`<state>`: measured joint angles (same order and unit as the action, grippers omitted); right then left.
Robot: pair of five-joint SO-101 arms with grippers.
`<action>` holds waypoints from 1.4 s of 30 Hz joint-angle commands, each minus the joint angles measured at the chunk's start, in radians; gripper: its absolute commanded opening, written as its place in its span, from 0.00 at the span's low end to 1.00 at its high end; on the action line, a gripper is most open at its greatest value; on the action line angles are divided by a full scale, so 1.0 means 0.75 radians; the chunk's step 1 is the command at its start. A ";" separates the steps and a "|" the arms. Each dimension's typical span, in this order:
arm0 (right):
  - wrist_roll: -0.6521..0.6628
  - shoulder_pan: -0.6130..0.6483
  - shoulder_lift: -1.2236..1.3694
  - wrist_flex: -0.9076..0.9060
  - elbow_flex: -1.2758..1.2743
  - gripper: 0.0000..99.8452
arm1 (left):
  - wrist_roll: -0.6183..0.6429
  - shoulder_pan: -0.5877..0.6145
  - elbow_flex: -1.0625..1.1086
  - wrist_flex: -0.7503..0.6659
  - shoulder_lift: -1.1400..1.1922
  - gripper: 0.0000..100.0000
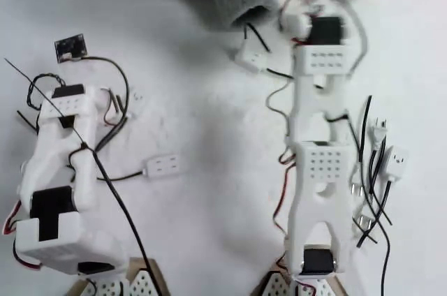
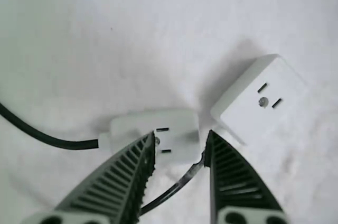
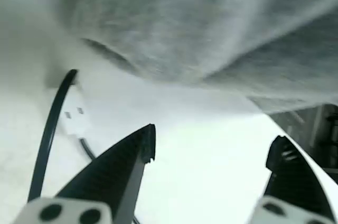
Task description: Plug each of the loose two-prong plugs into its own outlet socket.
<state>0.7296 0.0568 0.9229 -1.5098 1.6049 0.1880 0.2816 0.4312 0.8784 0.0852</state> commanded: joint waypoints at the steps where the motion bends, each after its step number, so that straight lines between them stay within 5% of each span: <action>1: -0.018 -0.154 -0.228 -0.126 0.035 0.33 | 0.012 -0.001 -0.012 -0.020 -0.069 0.17; 16: -0.297 -0.756 -0.467 -0.287 0.016 0.33 | 0.012 -0.019 -0.004 -0.020 -0.069 0.17; 21: -0.307 -0.887 -0.531 -0.287 -0.252 0.33 | 0.012 -0.019 -0.002 -0.020 -0.066 0.17; 33: -0.303 -0.922 -0.813 -0.279 -1.403 0.33 | 0.012 -0.021 -0.002 -0.020 -0.066 0.17; 42: -0.313 -0.922 -0.727 -0.161 -1.702 0.33 | 0.012 -0.021 0.000 -0.016 -0.066 0.17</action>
<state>0.5025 -0.6398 0.3690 -1.6985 0.3575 0.1880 0.2785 0.4342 0.8784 0.0852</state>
